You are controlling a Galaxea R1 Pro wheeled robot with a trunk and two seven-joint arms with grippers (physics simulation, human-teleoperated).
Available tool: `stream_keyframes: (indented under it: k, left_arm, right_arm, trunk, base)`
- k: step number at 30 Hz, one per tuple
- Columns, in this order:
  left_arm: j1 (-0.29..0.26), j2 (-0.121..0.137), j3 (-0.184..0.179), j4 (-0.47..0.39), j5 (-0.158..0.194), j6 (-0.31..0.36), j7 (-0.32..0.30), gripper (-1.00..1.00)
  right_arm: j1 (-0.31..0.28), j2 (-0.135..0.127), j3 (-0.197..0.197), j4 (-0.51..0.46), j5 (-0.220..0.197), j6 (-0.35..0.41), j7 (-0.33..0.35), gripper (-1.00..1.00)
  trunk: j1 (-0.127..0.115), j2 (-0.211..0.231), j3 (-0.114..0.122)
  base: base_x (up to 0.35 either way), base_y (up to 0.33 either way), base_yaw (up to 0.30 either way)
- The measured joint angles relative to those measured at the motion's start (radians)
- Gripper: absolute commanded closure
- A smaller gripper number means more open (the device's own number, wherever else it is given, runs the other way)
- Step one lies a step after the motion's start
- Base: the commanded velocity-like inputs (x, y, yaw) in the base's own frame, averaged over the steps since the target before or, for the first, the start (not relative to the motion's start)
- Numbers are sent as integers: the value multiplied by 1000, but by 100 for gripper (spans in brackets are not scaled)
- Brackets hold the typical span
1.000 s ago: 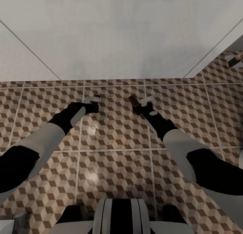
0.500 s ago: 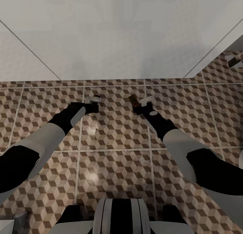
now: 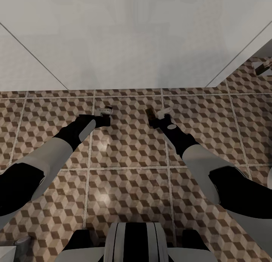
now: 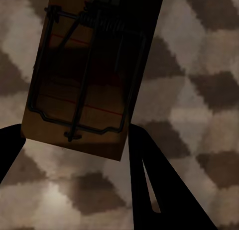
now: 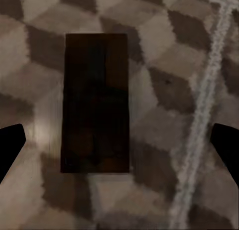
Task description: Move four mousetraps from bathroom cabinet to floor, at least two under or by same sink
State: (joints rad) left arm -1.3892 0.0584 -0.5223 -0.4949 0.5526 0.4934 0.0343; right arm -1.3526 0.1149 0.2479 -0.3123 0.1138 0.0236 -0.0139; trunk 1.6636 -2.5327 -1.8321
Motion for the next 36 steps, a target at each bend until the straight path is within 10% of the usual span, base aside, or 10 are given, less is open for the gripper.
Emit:
stream_keyframes:
  k: [29, 30, 36]
  left_arm:
    - [0, 0, 0, 0, 0, 0, 0, 100]
    - [0, 0, 0, 0, 0, 0, 0, -100]
    - [0, 0, 0, -1, -4, 0, 3, -100]
  right_arm:
    - [0, 0, 0, 0, 0, 1, 0, -100]
    - [0, 0, 0, 0, 0, 1, 0, -100]
    - [0, 0, 0, 0, 0, 1, 0, -100]
  trunk:
    - [0, 0, 0]
    - [0, 0, 0]
    - [0, 0, 0]
  base:
    - [0, 0, 0]
    - [0, 0, 0]
    - [0, 0, 0]
